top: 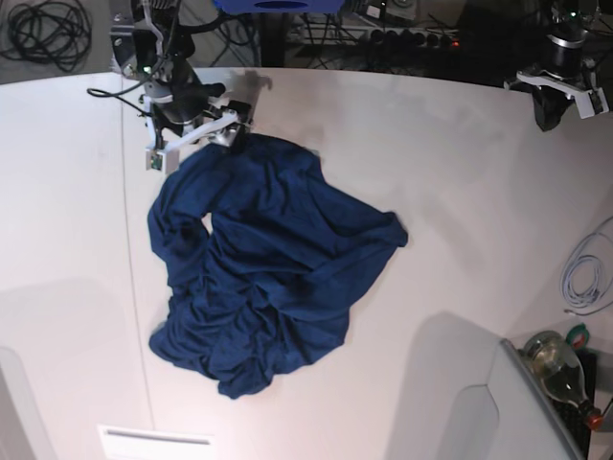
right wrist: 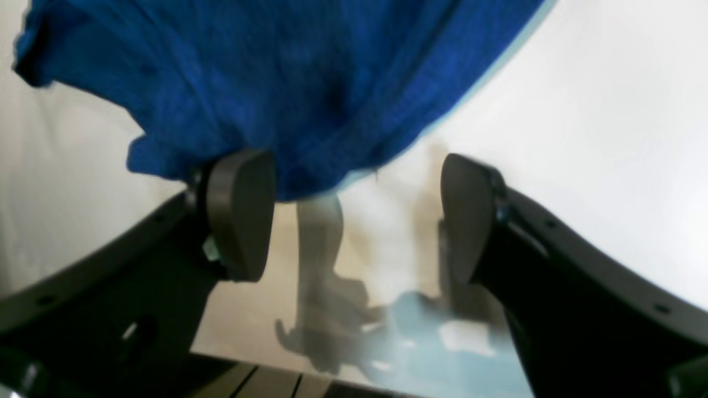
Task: Layout the t-shirt on the table in an organized manner, then fold the t-shirt properly
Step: 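Grasp the edge of the blue t-shirt with the right gripper and drag it outward, then reach the right gripper into the shirt's middle and grasp a fold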
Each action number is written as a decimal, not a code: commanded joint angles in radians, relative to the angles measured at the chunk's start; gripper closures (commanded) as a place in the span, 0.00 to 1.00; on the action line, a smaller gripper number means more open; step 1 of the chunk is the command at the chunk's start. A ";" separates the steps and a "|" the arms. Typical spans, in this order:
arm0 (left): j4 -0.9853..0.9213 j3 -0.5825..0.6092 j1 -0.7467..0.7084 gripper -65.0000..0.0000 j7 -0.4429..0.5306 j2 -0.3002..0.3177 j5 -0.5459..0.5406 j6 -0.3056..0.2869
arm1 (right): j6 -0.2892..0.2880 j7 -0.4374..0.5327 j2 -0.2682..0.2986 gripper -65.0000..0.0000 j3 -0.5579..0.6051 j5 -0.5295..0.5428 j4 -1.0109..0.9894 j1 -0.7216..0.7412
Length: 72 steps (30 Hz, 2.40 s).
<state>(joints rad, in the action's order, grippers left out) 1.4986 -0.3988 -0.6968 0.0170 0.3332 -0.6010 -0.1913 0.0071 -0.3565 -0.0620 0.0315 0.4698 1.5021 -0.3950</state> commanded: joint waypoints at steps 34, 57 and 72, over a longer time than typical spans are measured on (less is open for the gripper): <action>-0.059 -0.004 0.102 0.96 0.027 -0.090 0.306 -0.043 | -0.017 -0.252 0.092 0.24 -0.203 -0.001 0.331 -0.074; -0.066 -0.007 0.096 0.45 0.024 -0.082 0.304 -0.044 | -0.008 -0.160 0.216 0.35 0.376 -0.239 0.022 0.210; -0.066 -0.004 0.099 0.45 0.024 -0.082 0.310 -0.044 | -0.008 -0.163 0.215 1.00 0.370 -0.239 0.030 0.173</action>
<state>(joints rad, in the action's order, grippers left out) 1.4216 -0.3981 -0.5922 0.0158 0.2378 -0.2871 -0.2363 0.0032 -0.5388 0.1539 0.4030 0.2260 1.5108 -0.2291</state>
